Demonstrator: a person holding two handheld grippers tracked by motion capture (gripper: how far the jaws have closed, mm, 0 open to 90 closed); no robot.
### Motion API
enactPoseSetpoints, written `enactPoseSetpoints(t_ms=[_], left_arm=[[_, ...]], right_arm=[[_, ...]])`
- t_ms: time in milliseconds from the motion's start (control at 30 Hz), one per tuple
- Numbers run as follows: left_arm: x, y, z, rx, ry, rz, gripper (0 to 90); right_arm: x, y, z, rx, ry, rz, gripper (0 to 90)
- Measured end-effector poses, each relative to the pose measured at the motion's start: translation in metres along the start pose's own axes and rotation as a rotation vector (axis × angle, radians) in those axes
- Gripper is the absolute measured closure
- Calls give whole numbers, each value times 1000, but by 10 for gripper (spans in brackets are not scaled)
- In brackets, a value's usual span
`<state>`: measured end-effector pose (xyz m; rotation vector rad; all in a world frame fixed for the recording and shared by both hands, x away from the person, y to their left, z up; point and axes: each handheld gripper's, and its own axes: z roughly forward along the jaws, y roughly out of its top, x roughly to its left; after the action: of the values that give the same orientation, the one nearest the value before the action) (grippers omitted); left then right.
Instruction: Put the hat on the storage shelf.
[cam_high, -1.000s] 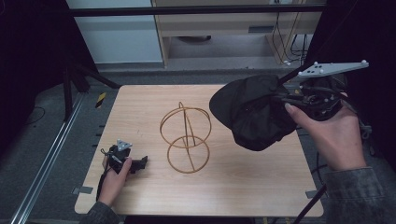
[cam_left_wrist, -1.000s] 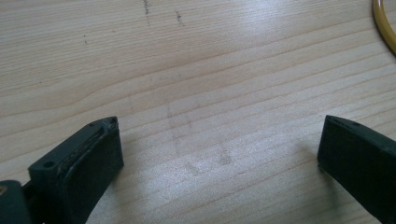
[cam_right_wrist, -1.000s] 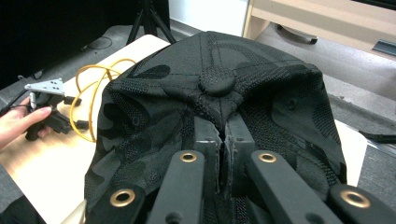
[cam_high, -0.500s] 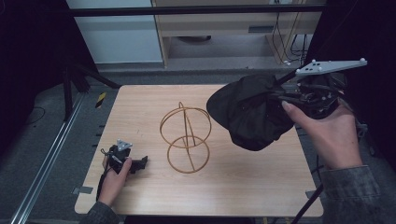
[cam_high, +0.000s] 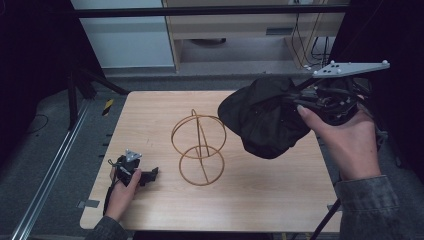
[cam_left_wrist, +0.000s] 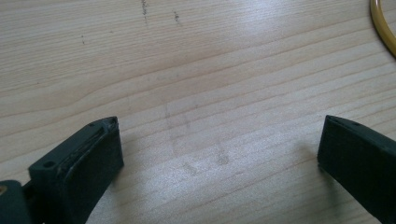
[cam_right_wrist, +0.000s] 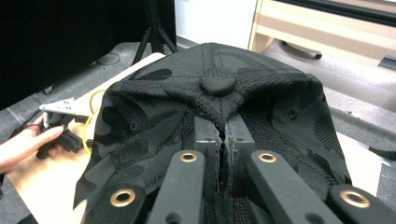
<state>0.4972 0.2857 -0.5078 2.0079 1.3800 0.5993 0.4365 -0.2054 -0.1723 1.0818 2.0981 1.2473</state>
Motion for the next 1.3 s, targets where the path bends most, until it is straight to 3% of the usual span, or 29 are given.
enactPoseSetpoints(t_ms=[267,700,1300], left_arm=[[0,0,0,-1,-1,0,0],[0,0,0,0,0,0,0],[0,0,0,-2,0,-2,0]], right_arm=[[9,10,7,-38,15,-6,867],[30,22,33,-78,77,-12,867],[57,32,69,-53,145,-41,866]])
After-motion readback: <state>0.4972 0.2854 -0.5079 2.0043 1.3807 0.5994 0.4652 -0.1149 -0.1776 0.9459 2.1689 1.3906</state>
